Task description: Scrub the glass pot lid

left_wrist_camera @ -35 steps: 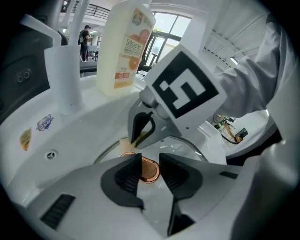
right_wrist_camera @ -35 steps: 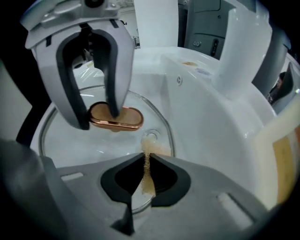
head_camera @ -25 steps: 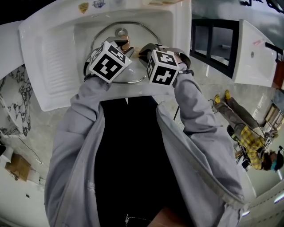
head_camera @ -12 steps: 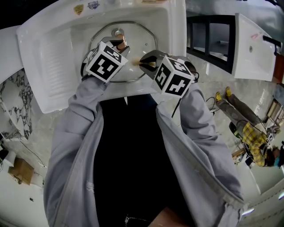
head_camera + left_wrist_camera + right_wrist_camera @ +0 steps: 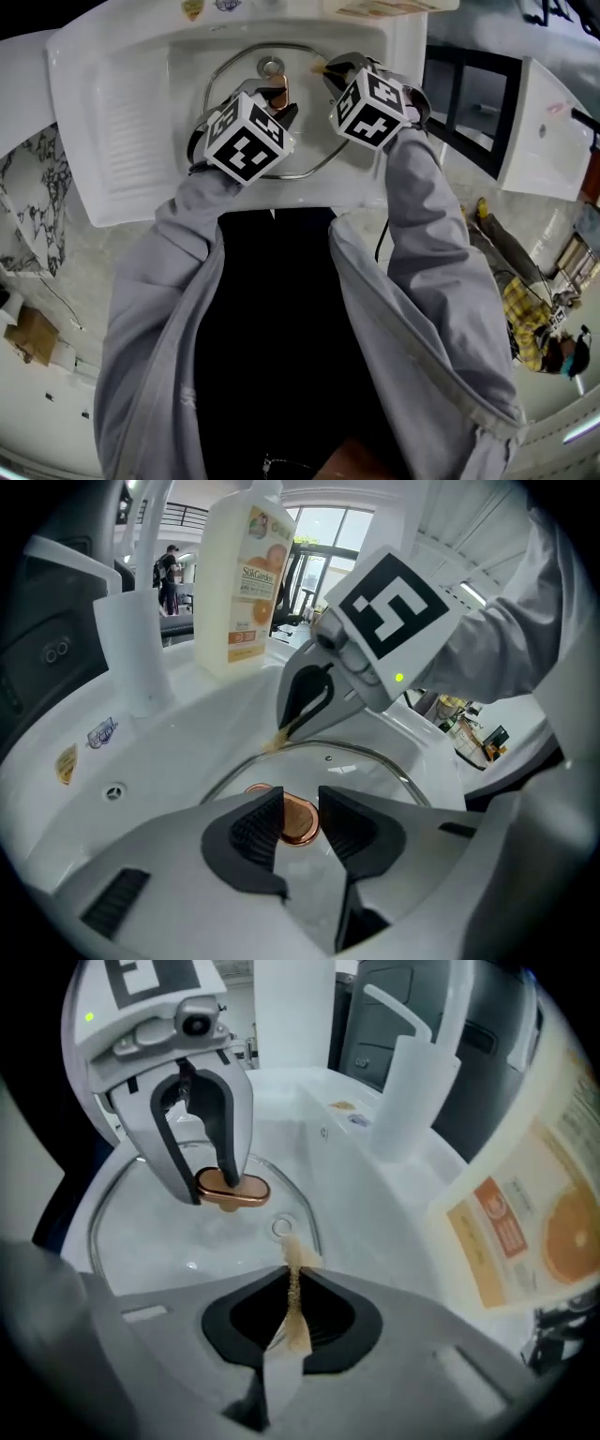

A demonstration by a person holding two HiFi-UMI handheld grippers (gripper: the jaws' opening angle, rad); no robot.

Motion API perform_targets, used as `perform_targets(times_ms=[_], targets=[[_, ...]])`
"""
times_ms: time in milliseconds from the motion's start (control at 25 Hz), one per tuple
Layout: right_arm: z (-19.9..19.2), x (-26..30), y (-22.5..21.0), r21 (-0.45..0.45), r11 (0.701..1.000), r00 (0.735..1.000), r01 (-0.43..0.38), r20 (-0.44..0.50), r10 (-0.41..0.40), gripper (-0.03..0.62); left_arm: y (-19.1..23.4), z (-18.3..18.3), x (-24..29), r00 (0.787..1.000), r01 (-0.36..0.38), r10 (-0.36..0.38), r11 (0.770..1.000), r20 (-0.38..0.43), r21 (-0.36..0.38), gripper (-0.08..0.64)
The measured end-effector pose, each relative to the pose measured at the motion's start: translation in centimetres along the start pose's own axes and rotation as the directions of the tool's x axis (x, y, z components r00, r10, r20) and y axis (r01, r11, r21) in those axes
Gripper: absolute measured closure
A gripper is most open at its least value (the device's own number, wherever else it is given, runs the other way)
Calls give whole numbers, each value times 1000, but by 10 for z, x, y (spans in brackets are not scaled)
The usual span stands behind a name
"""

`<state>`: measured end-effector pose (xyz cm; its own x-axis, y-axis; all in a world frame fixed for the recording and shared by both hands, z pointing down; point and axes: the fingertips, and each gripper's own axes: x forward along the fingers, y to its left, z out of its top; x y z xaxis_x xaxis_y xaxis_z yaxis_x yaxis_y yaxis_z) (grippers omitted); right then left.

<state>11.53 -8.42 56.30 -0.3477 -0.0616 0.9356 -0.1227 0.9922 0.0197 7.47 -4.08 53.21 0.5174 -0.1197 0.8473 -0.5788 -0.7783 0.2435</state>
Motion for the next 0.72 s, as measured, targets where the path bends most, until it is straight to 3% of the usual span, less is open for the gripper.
perform_targets(times_ms=[200, 480, 720], targets=[[1, 34, -10, -46, 999, 994, 16, -106, -21, 562, 0, -2, -1, 1000, 3, -3, 1000, -1, 0, 448], [-9, 48, 4, -12, 995, 967, -100, -236, 94, 562, -1, -3, -1, 1000, 9, -9, 1000, 2, 3, 448], [-16, 32, 24, 57, 990, 944, -128, -298, 139, 562, -2, -3, -1, 1000, 6, -6, 1000, -2, 13, 448]])
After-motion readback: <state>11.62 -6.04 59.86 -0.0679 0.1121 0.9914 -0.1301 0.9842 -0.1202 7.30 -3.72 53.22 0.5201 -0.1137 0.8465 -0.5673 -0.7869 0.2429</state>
